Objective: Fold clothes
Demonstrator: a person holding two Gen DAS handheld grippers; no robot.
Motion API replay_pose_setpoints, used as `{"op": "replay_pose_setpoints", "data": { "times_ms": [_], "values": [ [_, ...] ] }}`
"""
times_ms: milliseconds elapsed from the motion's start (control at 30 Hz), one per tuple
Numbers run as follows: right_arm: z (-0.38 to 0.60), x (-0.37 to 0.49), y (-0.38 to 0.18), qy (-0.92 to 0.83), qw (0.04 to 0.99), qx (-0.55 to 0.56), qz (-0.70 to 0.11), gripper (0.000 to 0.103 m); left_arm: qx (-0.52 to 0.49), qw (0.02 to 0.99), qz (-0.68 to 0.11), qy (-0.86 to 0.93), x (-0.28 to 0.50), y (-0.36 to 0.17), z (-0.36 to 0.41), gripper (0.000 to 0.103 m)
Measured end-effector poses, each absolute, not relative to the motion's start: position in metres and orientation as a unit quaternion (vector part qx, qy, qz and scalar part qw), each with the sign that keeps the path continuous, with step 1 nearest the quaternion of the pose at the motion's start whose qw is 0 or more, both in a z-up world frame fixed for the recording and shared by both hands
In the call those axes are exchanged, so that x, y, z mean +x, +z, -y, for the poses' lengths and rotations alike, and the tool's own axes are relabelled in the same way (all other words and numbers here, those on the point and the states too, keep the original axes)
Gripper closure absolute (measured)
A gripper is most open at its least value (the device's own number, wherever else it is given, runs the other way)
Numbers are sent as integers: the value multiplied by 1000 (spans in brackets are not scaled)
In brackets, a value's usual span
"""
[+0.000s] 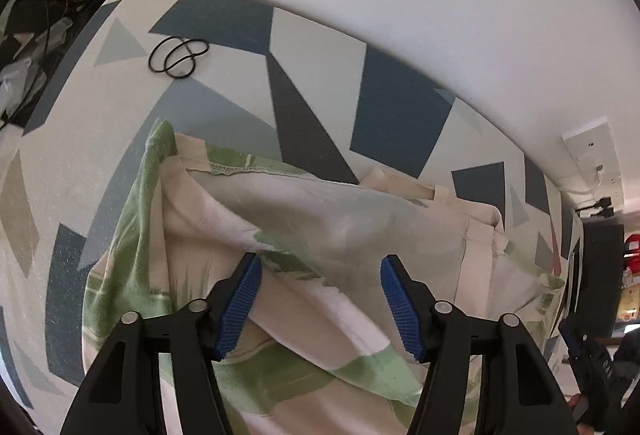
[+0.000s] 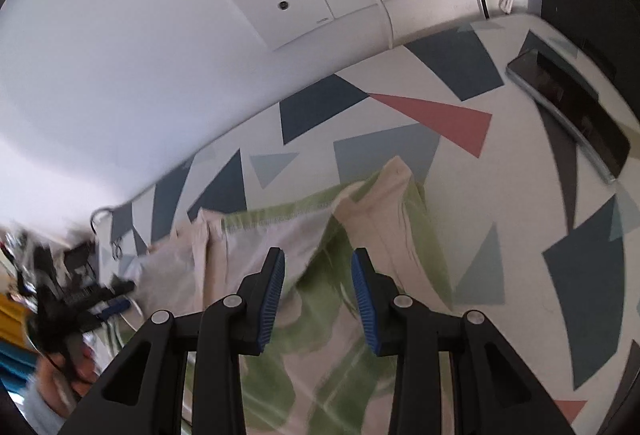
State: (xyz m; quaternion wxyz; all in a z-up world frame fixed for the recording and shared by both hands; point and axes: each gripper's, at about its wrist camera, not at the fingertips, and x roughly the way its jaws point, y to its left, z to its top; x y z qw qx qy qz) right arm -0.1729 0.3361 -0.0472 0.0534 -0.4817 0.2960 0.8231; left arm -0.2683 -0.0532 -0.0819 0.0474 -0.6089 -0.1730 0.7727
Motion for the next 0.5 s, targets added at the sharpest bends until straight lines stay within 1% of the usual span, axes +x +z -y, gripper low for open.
{"op": "replay_pose_setpoints", "data": {
  "times_ms": [67,133,267,300,333,367,400,500],
  "values": [
    [-336,-184,-54,811,45,-492,-315,66,-610,54,185,769,-266,-81,60,83],
    [-335,-195,-62,796,38,-508,-328,66,-612,65,192,765,-265,-81,65,97],
    [-327,-208,-83,772,50,-540,-331,66,-605,68,209,765,-263,-77,78,99],
    [-326,-209,-86,771,53,-540,-332,68,-601,67,217,766,-262,-76,83,100],
    [-326,-209,-88,774,55,-534,-336,73,-597,67,223,768,-262,-73,86,100],
    [-327,-208,-88,777,57,-528,-338,93,-593,67,228,770,-262,-71,90,101],
    [-328,-207,-88,779,59,-524,-338,96,-589,68,230,772,-263,-69,92,101],
    [-330,-201,-81,793,56,-502,-340,99,-585,84,240,770,-266,-64,94,101]
  ]
}}
